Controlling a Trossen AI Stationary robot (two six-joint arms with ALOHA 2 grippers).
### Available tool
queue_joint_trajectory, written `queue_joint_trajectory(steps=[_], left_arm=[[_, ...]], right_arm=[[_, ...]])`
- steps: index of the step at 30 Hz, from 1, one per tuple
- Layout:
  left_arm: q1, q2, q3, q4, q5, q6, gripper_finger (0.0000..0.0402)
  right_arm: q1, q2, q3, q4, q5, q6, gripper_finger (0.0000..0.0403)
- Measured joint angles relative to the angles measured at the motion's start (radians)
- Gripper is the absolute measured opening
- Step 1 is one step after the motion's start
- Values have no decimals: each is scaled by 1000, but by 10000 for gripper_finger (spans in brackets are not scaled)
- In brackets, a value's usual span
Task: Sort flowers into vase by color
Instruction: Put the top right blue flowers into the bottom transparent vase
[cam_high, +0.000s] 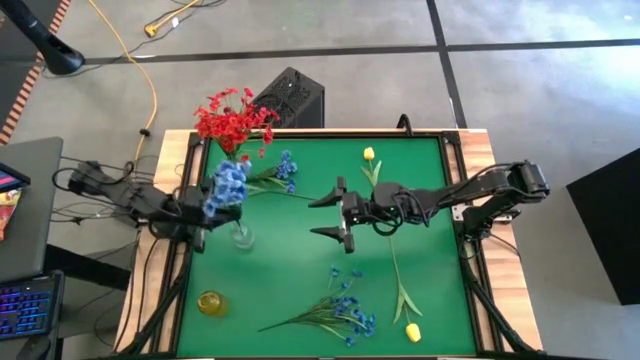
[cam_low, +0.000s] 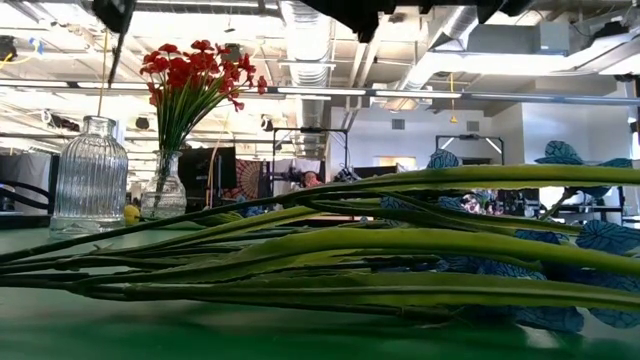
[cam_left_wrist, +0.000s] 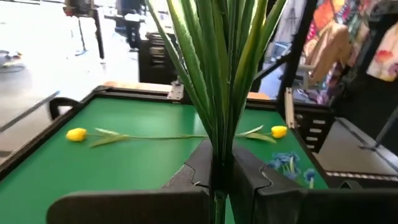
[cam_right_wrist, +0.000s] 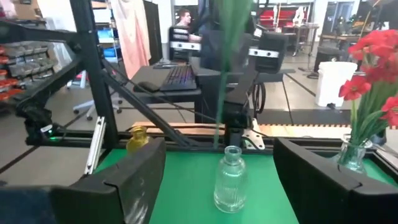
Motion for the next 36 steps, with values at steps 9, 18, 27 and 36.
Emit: queue_joint_trajectory(steps=[9,18,27,36], left_arm=[[-1,-188,-61,-75,-70,-24,7],[0,-213,-109,-119,-113,-41,7],[0,-213,-152,-148,-124,-69,9],[0,-213,-218,-156,-107,-124,16]], right_arm=[[-3,0,0,-2,0,0,322],[-3,0,0,0,1,-3,322],[-3,0,0,-1,2,-3,322],[-3,0,0,-2,3,-2,322]])
